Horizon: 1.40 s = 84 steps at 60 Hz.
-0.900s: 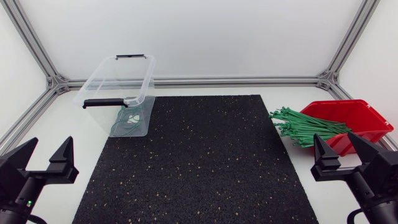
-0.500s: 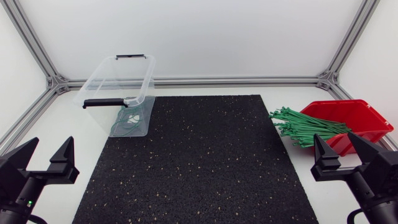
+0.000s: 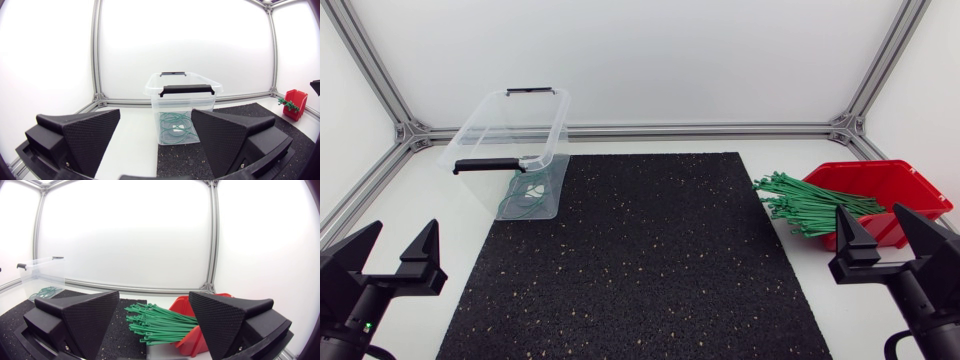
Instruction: Take a green cable tie from the red box, thread the tail through the head to close it, then place it in the transparent bin on the left.
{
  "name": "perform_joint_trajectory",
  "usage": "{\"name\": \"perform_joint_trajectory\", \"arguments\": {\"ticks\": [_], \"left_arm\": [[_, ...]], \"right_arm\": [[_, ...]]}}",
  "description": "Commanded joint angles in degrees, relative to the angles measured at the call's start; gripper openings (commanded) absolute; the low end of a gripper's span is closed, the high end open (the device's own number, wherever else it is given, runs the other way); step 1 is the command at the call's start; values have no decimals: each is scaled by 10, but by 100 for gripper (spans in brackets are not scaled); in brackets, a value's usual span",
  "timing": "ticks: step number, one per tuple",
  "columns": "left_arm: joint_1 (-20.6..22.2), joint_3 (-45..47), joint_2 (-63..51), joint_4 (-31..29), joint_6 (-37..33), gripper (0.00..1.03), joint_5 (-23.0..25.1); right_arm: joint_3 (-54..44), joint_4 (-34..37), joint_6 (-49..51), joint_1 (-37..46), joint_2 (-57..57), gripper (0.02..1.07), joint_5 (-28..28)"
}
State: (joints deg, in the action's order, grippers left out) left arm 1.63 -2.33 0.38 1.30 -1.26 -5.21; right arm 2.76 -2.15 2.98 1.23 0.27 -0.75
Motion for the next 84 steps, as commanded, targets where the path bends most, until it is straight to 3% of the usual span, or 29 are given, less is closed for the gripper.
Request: {"name": "perform_joint_trajectory", "arguments": {"ticks": [1,18,28,58,84], "left_arm": [[0,24,2,-6,11,99,-1],[0,24,2,-6,11,99,-1],[0,24,2,-6,11,99,-1],[0,24,2,-6,11,99,-1],[0,24,2,-6,11,99,-1]], "right_arm": [[41,-10,-3,6,4,103,-8],[161,-8,36,41,166,103,-15],[253,29,67,60,271,102,-23],[510,274,237,101,565,96,2],[530,360,469,96,621,93,104]]}}
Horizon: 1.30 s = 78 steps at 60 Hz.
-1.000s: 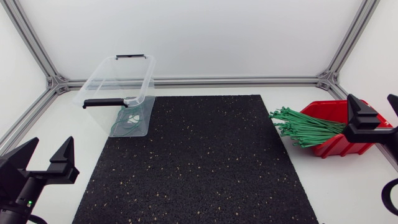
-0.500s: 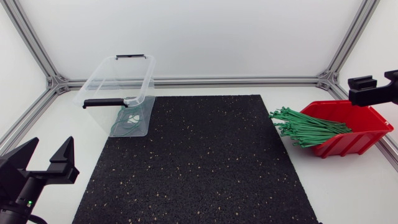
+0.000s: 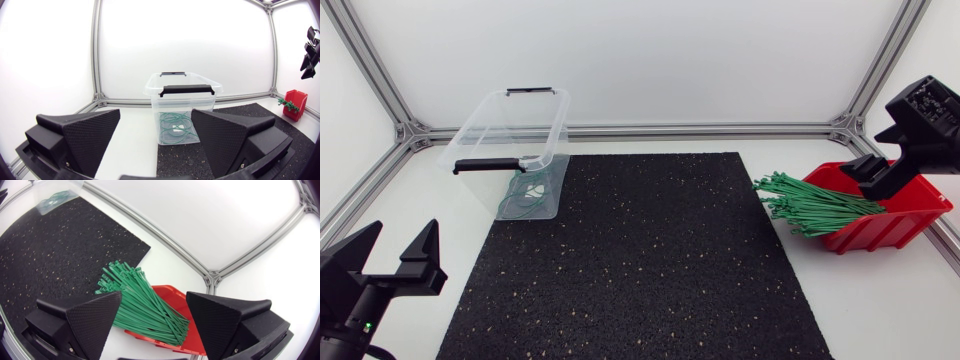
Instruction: Take a green cable tie from the red box, thread the tail through the head to close it, then place it in the transparent bin on the left.
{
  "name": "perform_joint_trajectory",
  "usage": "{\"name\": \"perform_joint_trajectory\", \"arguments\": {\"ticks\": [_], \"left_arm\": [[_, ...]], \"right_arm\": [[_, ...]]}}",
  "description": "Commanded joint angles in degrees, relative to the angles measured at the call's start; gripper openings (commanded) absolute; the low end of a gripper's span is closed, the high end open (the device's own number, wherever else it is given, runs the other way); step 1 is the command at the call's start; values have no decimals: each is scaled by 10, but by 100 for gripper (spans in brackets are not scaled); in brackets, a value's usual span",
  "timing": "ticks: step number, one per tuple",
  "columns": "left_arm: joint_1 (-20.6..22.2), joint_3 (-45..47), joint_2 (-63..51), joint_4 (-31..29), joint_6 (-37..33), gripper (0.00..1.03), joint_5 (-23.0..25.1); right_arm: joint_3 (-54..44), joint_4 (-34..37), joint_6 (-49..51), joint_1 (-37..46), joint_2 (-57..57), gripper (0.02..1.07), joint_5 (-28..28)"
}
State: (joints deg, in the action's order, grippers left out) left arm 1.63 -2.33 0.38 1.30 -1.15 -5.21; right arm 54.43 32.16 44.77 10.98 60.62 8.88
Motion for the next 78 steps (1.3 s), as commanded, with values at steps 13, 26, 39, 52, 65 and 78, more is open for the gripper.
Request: {"name": "perform_joint_trajectory", "arguments": {"ticks": [13,26,39,52,65,78], "left_arm": [[0,24,2,-6,10,99,-1],[0,23,2,-7,10,99,-1],[-1,23,2,-7,10,99,-1],[-1,23,2,-7,10,99,-1],[-1,23,2,-7,10,99,-1],[-2,24,2,-6,10,99,-1]], "right_arm": [[23,69,167,-2,51,84,68],[16,79,254,1,84,67,88],[-11,96,330,2,100,57,96],[-25,120,400,15,123,50,90],[-50,113,441,23,128,46,76],[-71,84,457,23,143,36,54]]}}
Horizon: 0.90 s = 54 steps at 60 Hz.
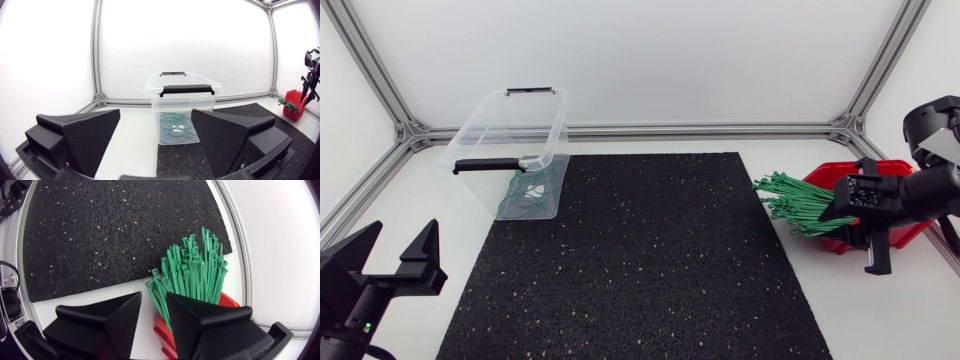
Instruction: Take a green cable tie from the red box, thread the tail through the head to close it, then place it in the transparent bin on the left.
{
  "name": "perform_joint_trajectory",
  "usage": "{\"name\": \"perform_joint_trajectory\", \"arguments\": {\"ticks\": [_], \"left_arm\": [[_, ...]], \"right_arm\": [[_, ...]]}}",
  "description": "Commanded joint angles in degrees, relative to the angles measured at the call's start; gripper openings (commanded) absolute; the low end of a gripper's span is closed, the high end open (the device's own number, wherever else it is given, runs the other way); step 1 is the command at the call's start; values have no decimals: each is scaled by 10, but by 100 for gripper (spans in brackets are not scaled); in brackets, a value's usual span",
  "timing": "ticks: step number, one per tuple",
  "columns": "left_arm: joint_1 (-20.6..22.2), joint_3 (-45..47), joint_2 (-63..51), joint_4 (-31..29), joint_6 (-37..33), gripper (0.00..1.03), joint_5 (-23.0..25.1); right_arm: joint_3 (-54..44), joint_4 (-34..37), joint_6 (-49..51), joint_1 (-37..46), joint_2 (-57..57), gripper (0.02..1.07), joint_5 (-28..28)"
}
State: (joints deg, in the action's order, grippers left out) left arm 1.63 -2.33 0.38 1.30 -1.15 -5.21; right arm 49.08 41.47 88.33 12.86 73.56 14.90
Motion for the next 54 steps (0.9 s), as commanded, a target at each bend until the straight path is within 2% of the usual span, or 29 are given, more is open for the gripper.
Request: {"name": "perform_joint_trajectory", "arguments": {"ticks": [1,5,28,33,54], "left_arm": [[-2,24,2,-6,10,99,-1],[-2,23,2,-6,10,99,-1],[-1,24,2,-6,10,99,-1],[0,23,2,-6,10,99,-1],[0,23,2,-6,10,99,-1]], "right_arm": [[-19,-9,25,4,13,35,-6],[-23,-15,29,4,14,29,-6],[-29,-43,28,4,34,29,-12],[-30,-46,29,3,34,22,-12],[-31,-51,25,-1,41,20,-12]]}}
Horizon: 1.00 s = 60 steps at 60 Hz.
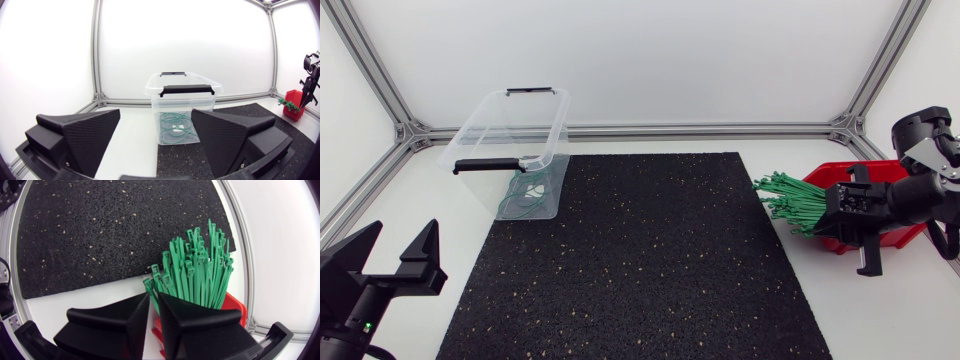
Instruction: Take a green cable tie from the red box, thread the tail through the head to close it, then place it in the transparent bin on the left.
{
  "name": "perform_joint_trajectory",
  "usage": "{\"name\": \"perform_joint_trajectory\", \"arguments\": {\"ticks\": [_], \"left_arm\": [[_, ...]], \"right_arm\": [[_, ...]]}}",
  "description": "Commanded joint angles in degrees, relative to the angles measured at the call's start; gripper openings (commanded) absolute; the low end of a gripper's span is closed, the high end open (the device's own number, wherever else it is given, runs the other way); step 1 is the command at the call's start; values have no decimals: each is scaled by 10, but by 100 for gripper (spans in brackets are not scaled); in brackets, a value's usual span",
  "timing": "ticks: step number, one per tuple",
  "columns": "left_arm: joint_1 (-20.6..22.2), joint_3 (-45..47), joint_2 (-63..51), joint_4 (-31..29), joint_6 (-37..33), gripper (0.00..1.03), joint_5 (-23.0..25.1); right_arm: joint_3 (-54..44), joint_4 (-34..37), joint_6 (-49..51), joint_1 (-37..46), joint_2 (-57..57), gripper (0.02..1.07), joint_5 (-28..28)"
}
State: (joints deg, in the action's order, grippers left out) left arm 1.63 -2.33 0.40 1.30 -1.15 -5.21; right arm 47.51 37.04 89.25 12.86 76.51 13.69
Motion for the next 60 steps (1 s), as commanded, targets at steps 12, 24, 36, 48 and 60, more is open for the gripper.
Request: {"name": "perform_joint_trajectory", "arguments": {"ticks": [12,24,36,48,60], "left_arm": [[1,23,2,-6,10,99,-1],[1,23,2,-7,10,99,-1],[1,24,2,-6,10,99,-1],[1,23,2,-7,10,99,-1],[0,23,2,-7,10,99,-1]], "right_arm": [[-20,-21,15,-6,13,13,1],[-19,-21,12,-7,4,7,-1],[-16,-9,12,-7,-22,7,4],[-22,2,8,-10,-46,7,7],[-28,-12,12,-12,-40,46,5]]}}
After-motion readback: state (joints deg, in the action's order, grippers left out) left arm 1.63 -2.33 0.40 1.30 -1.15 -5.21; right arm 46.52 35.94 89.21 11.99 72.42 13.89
